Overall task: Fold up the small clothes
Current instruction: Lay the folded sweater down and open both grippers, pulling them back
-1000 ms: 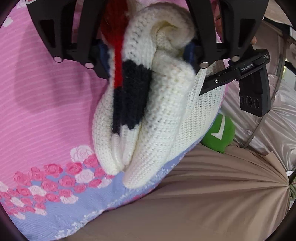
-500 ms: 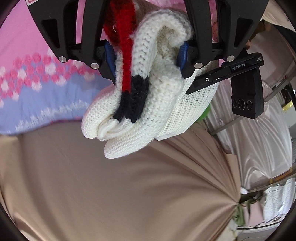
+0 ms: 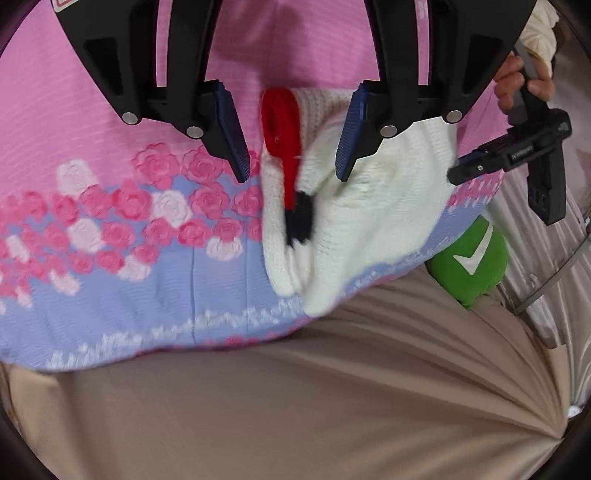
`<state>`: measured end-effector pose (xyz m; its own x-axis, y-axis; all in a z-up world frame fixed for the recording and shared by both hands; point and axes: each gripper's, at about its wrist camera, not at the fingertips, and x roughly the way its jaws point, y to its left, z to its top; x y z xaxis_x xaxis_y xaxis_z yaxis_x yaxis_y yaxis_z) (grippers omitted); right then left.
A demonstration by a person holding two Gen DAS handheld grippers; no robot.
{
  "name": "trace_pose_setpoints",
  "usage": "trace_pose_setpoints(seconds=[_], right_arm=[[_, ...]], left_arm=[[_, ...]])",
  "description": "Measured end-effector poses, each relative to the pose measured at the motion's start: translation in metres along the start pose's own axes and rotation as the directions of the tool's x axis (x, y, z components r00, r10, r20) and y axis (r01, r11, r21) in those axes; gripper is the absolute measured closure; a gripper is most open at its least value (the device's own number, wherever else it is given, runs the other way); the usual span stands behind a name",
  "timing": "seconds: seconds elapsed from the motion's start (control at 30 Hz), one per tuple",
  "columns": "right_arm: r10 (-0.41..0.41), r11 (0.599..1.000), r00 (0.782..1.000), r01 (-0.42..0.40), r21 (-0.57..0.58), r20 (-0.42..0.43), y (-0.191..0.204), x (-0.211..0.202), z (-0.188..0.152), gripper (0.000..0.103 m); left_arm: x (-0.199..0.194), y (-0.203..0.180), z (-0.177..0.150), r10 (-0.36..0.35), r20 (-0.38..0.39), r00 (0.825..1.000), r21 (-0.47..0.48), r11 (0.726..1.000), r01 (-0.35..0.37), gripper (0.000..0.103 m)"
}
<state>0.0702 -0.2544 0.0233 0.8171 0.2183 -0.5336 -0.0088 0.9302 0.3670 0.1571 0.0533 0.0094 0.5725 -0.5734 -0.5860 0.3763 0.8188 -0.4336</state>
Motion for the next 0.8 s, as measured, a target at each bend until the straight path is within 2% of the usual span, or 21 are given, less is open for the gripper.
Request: trace_pose_setpoints(seconds=[0.13,0.2,0.27,0.3,0.33,0.37,0.4,0.43,0.47,0.5,0.53,0.6,0.7,0.77,0.8], right_arm=[[0.056,0.989,0.998,-0.05,-0.139,0.038,0.05,-0.004,0.031,0.056],[0.038,0.977,0.999,-0.033,-0.21,0.02,0.072,0.015,0.039,0.056],[-0.053,0.958,0.999,0.048,-0.282,-0.009,0.077,0.045,0.039,0.06],[-0.105,0.947,0.994,0.094,-0.307,-0.018,0.073,0.057,0.035,0.066],[-0.185,0.932,0.982,0.164,-0.323,-0.035,0.06,0.072,0.029,0.073],[-0.222,0.934,0.973,0.191,-0.302,-0.071,0.039,0.087,0.024,0.072],[-0.183,0.956,0.979,0.156,-0.247,-0.091,0.018,0.091,0.02,0.067],[-0.113,0.983,0.99,0.098,-0.154,-0.089,-0.006,0.088,0.017,0.055],[-0.056,0.998,0.993,0.052,-0.045,-0.106,-0.026,0.086,0.018,0.051],[-0.029,1.0,0.994,0.03,0.008,-0.109,-0.034,0.083,0.02,0.051],[-0.03,0.999,0.994,0.032,0.014,-0.106,-0.034,0.08,0.022,0.052],[-0.066,0.997,0.994,0.062,-0.043,-0.087,-0.017,0.068,0.022,0.056],[-0.088,0.991,0.996,0.085,-0.107,-0.021,0.01,0.038,0.014,0.053],[-0.096,0.985,0.995,0.098,-0.145,0.023,0.024,0.017,0.001,0.042],[-0.108,0.98,0.993,0.114,-0.164,0.05,0.03,0.01,-0.005,0.029]], left_arm=[[-0.022,-0.038,0.013,-0.003,0.082,0.997,0.087,0.996,-0.004,0.042],[-0.02,-0.058,0.013,0.019,0.09,0.996,0.138,0.99,-0.031,0.038],[-0.01,-0.066,0.006,0.071,0.075,0.995,0.17,0.982,-0.083,0.038],[-0.001,-0.068,0.001,0.101,0.054,0.993,0.182,0.977,-0.109,0.038],[0.002,-0.065,-0.003,0.114,0.036,0.993,0.184,0.976,-0.119,0.038],[0.008,-0.059,-0.008,0.125,0.016,0.992,0.184,0.975,-0.126,0.038],[0.015,-0.054,-0.014,0.14,-0.004,0.99,0.183,0.974,-0.136,0.038],[0.021,-0.048,-0.02,0.175,-0.013,0.984,0.19,0.967,-0.169,0.038],[0.027,-0.043,-0.025,0.225,-0.019,0.974,0.201,0.955,-0.217,0.037],[0.033,-0.035,-0.031,0.241,-0.032,0.97,0.201,0.952,-0.23,0.035],[0.036,-0.029,-0.034,0.227,-0.051,0.973,0.182,0.96,-0.214,0.034],[0.038,-0.019,-0.035,0.181,-0.077,0.98,0.112,0.979,-0.172,0.034],[0.029,-0.022,-0.037,0.206,-0.041,0.978,0.119,0.973,-0.2,0.035],[0.019,-0.028,-0.041,0.229,-0.012,0.973,0.138,0.965,-0.225,0.027],[0.013,-0.032,-0.048,0.236,0.01,0.972,0.149,0.961,-0.234,0.024]])
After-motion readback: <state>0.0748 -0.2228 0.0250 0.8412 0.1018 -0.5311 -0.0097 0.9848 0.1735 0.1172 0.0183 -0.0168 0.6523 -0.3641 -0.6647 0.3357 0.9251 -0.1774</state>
